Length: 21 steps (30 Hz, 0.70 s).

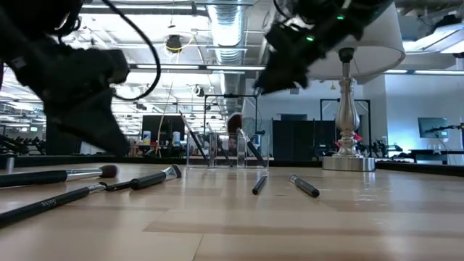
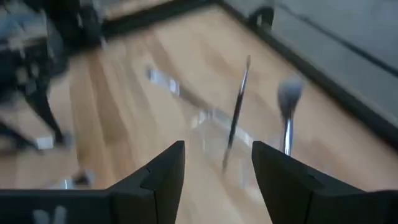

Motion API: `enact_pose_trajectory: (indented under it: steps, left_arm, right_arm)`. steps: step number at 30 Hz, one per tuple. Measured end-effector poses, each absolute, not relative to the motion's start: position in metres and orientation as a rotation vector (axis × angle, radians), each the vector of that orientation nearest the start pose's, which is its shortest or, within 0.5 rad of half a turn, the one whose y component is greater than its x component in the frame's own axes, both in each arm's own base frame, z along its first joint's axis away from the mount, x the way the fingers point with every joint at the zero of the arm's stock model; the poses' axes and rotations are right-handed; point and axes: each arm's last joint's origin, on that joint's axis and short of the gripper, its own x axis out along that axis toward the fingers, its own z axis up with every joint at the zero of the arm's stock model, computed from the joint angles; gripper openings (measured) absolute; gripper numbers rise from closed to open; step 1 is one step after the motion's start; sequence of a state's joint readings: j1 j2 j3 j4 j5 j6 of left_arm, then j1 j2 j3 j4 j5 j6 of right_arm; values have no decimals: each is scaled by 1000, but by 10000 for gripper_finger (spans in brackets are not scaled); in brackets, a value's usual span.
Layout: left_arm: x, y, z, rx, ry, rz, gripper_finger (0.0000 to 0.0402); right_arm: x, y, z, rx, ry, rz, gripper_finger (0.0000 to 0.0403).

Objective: Sort items
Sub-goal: Put the left powder brush into the transparent organizer

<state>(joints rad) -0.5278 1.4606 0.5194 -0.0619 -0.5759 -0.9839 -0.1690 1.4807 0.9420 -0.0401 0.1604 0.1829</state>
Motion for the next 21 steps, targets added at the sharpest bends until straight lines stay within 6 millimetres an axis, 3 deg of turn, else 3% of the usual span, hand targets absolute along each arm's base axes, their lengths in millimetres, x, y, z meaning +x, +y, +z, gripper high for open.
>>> enact_pose_trajectory:
  steps: [6, 12, 21]
  left_arm:
    - [202, -113, 128, -430, 739, 416, 135]
    - [187, -111, 132, -474, 813, 464, 135]
    - [189, -110, 122, -426, 809, 516, 135]
  right_arm:
    - [332, -76, 247, 187, 503, -393, 172]
    - [342, -75, 234, 215, 537, -299, 165]
    - [345, -74, 231, 218, 539, -285, 163]
